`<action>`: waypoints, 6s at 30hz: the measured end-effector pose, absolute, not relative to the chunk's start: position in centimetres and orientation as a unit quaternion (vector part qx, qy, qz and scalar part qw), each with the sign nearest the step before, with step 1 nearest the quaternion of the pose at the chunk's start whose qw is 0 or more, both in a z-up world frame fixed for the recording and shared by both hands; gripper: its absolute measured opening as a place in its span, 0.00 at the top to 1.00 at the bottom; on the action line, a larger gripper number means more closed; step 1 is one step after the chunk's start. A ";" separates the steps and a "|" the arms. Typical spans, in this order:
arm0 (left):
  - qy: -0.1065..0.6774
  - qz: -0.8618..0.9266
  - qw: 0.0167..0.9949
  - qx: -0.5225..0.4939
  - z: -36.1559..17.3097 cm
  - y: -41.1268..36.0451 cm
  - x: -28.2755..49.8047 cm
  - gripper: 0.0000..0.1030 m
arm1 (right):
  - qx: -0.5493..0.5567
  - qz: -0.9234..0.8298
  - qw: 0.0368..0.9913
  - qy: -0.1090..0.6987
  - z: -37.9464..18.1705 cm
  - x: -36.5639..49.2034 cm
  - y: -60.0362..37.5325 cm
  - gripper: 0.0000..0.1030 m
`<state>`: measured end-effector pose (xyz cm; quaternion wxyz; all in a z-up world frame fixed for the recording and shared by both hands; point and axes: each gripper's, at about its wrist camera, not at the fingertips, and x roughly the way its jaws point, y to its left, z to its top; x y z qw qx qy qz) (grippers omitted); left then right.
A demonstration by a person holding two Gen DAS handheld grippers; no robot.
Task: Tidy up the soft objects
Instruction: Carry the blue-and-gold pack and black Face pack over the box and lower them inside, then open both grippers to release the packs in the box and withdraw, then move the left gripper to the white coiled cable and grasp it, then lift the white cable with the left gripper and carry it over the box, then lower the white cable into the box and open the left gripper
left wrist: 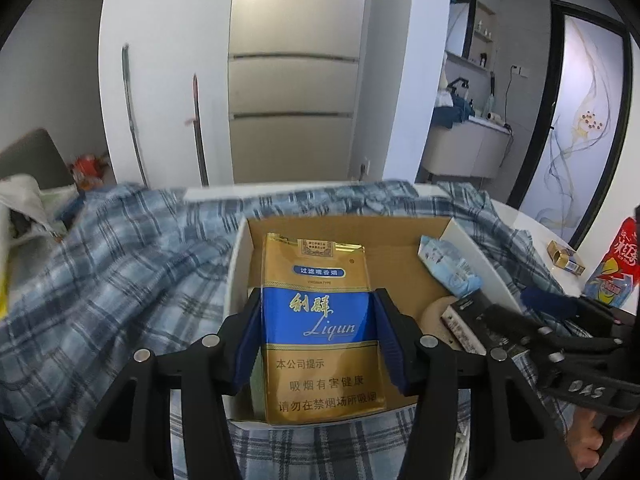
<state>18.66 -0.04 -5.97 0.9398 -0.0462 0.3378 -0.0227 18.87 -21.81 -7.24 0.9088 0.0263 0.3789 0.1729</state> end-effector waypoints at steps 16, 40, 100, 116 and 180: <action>0.320 -0.011 0.947 -0.031 -5.7 -0.3 17.8 0.17 | 0.037 0.166 0.919 0.356 -6.5 18.6 -22.4 0.30; 0.099 -0.019 0.995 0.006 5.2 -3.0 3.7 0.00 | 0.025 0.168 0.970 0.174 2.7 8.4 -25.6 0.09; 0.326 -0.161 0.931 0.040 -5.7 -6.2 6.0 0.80 | 0.002 0.174 0.968 0.178 -2.3 6.3 -26.2 0.00; 0.240 -0.130 0.962 0.014 -2.1 -5.0 3.2 0.80 | -0.014 0.182 0.965 0.190 -2.6 6.5 -25.3 0.27; 0.121 -0.006 0.992 0.033 5.5 -2.9 9.7 0.07 | 0.016 0.118 0.966 0.229 1.8 15.3 -24.8 0.52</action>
